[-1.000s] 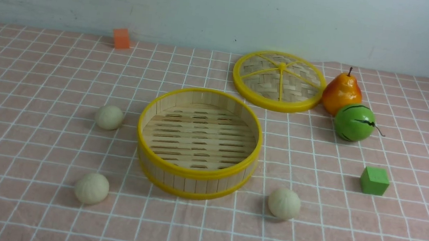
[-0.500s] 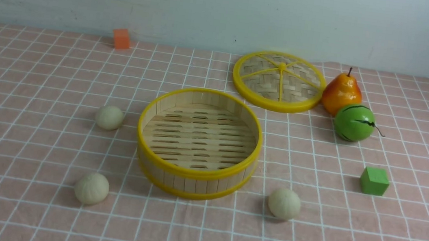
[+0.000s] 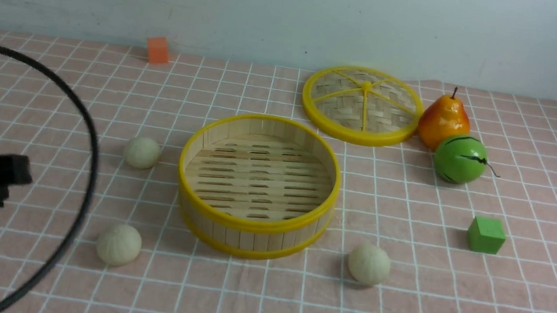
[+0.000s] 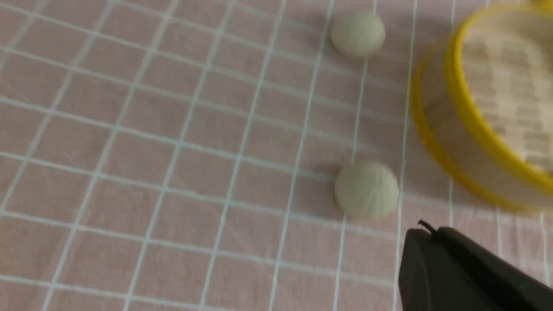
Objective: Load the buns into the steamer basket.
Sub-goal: Use the left arm to grab a steamed stuffed bun
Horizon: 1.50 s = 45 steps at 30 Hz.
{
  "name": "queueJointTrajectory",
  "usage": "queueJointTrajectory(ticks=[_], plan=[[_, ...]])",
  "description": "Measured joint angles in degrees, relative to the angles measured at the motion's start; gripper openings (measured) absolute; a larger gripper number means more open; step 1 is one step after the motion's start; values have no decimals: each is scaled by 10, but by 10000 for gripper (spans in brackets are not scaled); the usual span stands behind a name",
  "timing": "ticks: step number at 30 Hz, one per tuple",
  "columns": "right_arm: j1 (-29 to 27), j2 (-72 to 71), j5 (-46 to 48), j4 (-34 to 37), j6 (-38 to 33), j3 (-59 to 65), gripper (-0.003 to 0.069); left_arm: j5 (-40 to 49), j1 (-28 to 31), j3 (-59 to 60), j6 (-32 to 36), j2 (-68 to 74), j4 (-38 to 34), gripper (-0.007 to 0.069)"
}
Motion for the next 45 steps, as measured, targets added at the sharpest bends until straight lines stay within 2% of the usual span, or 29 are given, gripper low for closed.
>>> queueJointTrajectory(ticks=[1, 3, 4, 7, 9, 10, 11, 12, 14, 18, 19, 21, 23, 24, 26, 27, 29, 30, 38, 43, 45], plan=[[0, 4, 3, 3, -3, 0, -2, 5, -6, -4, 9, 12, -4, -14], [0, 50, 17, 54, -49, -32, -2, 62, -37, -52, 46, 86, -14, -14], [0, 53, 19, 59, -53, -37, -2, 68, -39, -56, 49, 92, -14, -14], [0, 86, 44, 141, -135, -64, -2, 82, -67, -121, 39, 196, 0, -13], [0, 89, 53, 164, -166, -66, -2, 79, -72, -142, 32, 229, 9, -4], [0, 90, 63, 198, -212, -66, -2, 69, -76, -168, 28, 270, 24, 45], [0, 90, 66, 213, -232, -66, -2, 62, -77, -178, 27, 288, 31, 91], [0, 90, 67, 216, -235, -66, -2, 61, -77, -178, 26, 288, 33, 99], [0, 90, 70, 248, -268, -66, -1, 51, -78, -200, 26, 332, 53, 207], [0, 90, 72, 271, -297, -66, -1, 60, -78, -225, 15, 384, 71, 311], [0, 90, 72, 275, -303, -66, 0, 66, -78, -229, 13, 394, 71, 316], [0, 90, 72, 282, -305, -66, 0, 78, -78, -231, 12, 410, 71, 301], [0, 90, 72, 286, -307, -66, 0, 85, -78, -231, 10, 425, 70, 238], [0, 90, 72, 286, -307, -66, 0, 85, -78, -231, 10, 425, 70, 238], [0, 90, 72, 293, -307, -66, 2, 86, -80, -233, 10, 433, 68, 119], [0, 90, 72, 294, -307, -66, 2, 87, -80, -234, 10, 433, 67, 109], [0, 90, 72, 295, -307, -66, 3, 100, -89, -250, 19, 429, 64, 4], [0, 90, 72, 295, -307, -66, 3, 104, -93, -257, 23, 426, 64, -14], [0, 90, 72, 295, -307, -66, 10, 142, -144, -417, 41, 399, 67, -14], [0, 90, 74, 295, -307, -66, 10, 210, -133, -414, 27, 405, 83, -12], [0, 90, 76, 295, -307, -66, 10, 221, -124, -396, 21, 411, 83, 13]])
